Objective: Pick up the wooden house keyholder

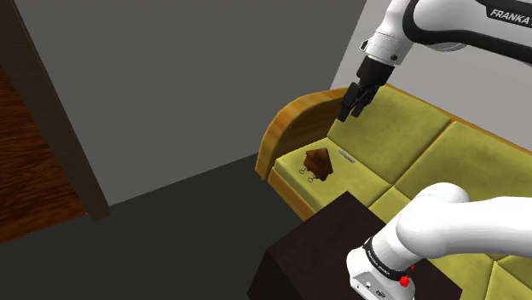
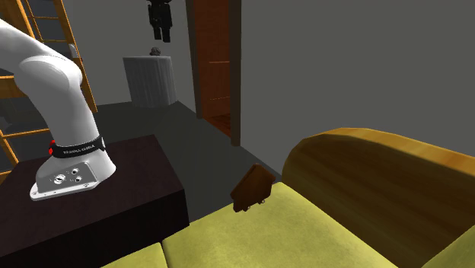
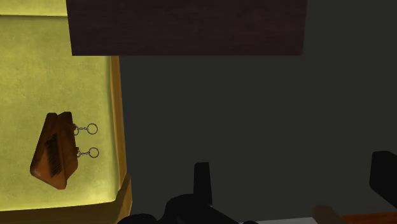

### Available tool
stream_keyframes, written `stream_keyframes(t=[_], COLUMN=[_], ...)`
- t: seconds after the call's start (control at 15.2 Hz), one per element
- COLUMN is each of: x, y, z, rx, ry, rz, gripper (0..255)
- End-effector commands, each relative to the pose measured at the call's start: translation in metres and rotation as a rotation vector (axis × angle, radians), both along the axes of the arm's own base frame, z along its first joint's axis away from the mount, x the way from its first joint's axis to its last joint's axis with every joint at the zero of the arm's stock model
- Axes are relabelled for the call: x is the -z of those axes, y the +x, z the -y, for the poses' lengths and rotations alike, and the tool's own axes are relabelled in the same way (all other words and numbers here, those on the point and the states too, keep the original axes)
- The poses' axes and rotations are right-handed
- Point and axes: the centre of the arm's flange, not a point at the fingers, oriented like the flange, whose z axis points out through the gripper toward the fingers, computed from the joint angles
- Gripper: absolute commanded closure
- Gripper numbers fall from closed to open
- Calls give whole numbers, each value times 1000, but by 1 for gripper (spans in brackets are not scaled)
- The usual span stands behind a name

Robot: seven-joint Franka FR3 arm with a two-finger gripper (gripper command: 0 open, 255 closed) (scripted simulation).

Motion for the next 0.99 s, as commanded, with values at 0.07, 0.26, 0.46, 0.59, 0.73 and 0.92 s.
stream_keyframes(t=[0.07,0.26,0.46,0.59,0.73,0.92], x=[8,33,58,76,93,120], y=[8,32,55,70,84,105], z=[8,31,55,71,87,111], rx=[1,3,5,6,7,10], ry=[-2,-8,-14,-18,-22,-28], rz=[-11,-44,-76,-98,-120,-153], gripper=[0,0,0,0,0,0])
